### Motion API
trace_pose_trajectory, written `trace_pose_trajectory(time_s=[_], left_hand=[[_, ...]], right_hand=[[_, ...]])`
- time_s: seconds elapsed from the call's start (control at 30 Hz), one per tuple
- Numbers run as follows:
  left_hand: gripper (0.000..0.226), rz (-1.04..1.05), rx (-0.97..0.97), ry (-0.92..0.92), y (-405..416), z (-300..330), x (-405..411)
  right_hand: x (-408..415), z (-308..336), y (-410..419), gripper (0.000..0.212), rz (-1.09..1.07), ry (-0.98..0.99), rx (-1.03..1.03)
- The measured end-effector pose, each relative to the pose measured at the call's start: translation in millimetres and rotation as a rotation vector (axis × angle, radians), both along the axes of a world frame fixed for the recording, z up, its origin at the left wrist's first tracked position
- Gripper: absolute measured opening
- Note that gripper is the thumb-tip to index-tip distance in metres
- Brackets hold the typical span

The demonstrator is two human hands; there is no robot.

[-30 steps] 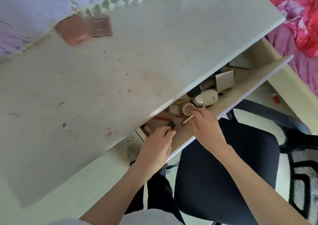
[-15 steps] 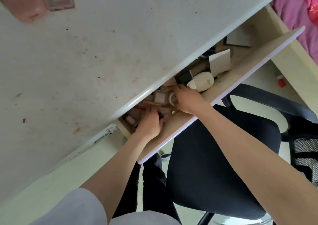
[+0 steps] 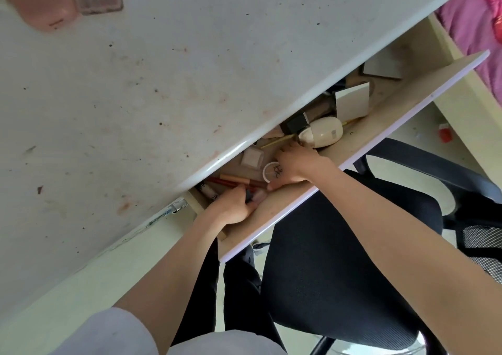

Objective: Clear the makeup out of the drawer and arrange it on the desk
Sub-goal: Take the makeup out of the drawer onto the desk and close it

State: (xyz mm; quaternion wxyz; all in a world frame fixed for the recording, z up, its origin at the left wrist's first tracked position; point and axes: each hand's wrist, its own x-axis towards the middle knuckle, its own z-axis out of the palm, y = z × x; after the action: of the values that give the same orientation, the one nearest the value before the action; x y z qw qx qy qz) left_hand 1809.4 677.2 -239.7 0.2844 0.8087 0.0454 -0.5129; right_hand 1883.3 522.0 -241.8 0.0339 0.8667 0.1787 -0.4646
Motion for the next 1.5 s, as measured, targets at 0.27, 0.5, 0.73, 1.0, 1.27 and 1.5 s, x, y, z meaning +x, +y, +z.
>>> trace_pose_trajectory(time_s=[0.27,0.5,0.73,1.0,1.27,1.5], left_hand=[[0.028,-0.003,-0.017,-0.107,4.5,5.4,-11.8],[0.032,-0.002,-0.028,-0.201,8.9,12.3,-21.0],[0.022,0.083,-0.088,-0.227,15.0,20.8,-25.1],[0.018,0.341,-0.361,-0.199,36.3,70.8,-13.9],[0.019,0.812,-0.563,-0.184,89.5,122.7,14.7],[0.016,1.243,-0.450,-0.191,149.5,110.9,53.8]], right_hand=[[1.6,1.5,-8.6,0.077,0.066,0.048,-0.018],[3.8,1.5,-3.8,0.063,0.060,0.112,-0.082],[4.4,8.7,-3.1,0.034,0.141,0.112,-0.116],[-19.9,44.7,-1.3,0.021,0.053,-0.089,0.228],[-29.4,117.8,25.9,0.008,-0.576,-0.183,0.834],[52.9,133.3,88.1,0.016,-1.763,0.305,1.341]])
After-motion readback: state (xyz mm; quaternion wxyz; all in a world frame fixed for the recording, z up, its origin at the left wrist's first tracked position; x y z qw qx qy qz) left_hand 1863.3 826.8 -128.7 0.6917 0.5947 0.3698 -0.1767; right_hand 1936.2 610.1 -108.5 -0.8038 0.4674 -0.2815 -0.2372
